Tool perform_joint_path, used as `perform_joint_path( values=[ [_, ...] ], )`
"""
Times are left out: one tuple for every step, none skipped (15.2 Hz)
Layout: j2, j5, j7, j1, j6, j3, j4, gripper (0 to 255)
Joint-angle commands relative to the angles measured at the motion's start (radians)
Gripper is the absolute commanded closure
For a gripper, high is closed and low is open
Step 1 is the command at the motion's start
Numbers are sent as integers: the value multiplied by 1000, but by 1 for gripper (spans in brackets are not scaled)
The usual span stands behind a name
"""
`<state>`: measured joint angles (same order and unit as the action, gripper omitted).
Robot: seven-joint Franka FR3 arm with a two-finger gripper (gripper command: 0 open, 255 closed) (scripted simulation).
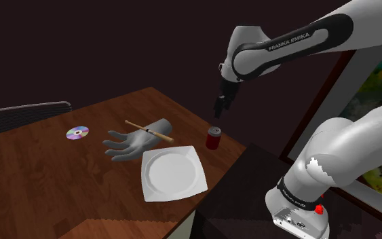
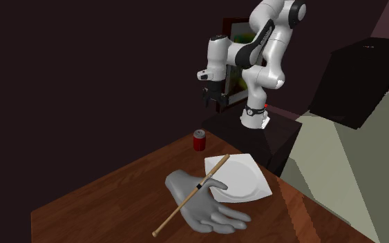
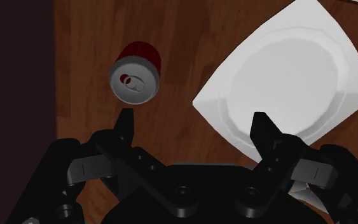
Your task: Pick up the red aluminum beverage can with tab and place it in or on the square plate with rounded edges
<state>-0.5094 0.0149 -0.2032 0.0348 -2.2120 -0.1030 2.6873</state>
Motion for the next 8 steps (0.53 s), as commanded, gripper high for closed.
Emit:
perform_joint_path(
  values=[
    [65,11,-25,7,-82,-16,21,0],
    [98,15,-37,11,-118,-24,27,0],
    [132,19,-49,14,-155,-33,32,0],
    [169,23,-62,17,-191,-41,36,0],
    [206,25,-75,20,-228,-50,37,0],
    [245,27,-89,22,-265,-58,38,0],
    [285,27,-103,24,-301,-67,36,0],
    [327,26,-118,26,-336,-75,34,0]
  ],
)
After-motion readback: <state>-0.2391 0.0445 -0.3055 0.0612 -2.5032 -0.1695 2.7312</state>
